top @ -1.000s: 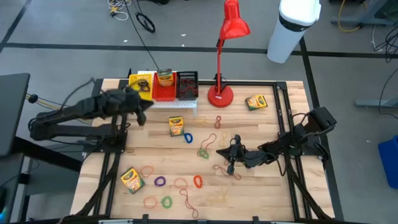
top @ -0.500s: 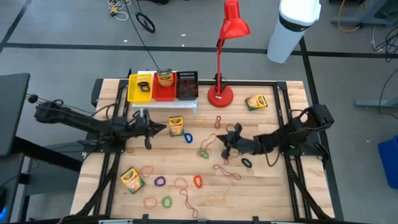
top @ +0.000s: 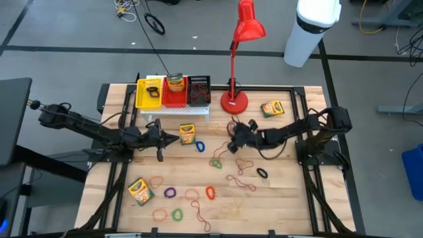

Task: Pick & Place Office Desk Supplies
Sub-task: Put the red rubber band into the black bin on the shelf

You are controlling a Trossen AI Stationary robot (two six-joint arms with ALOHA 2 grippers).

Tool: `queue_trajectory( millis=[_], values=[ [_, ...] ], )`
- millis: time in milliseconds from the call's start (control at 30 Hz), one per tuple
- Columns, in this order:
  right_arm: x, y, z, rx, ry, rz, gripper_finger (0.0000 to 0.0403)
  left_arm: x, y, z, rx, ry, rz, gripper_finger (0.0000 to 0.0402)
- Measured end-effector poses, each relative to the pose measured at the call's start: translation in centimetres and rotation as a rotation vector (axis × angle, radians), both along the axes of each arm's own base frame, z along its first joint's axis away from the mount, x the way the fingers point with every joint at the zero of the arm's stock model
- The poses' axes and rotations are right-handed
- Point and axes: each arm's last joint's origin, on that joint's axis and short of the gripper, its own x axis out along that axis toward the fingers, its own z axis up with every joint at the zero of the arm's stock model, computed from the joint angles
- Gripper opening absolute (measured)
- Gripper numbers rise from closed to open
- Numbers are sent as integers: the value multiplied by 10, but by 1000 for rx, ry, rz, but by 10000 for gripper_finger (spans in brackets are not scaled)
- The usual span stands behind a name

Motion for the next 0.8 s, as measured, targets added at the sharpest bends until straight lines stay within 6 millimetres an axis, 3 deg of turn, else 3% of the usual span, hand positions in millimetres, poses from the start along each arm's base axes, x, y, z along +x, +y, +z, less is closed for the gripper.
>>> queue_trajectory(
  millis=[133, 267, 633, 800],
  values=[
    [-1, -22, 0, 59, -1, -46, 205, 0, 0, 0, 2, 3, 0, 10],
    [-2, -38, -4, 108, 1, -87, 208, 0, 0, 0, 2, 4, 0, 10],
    [0, -42, -25, 132, 48, -99, 168, 0, 0, 0, 4, 5, 0, 10],
    [0, -42, -24, 123, 46, -91, 126, 0, 0, 0, 4, 5, 0, 10]
  ],
)
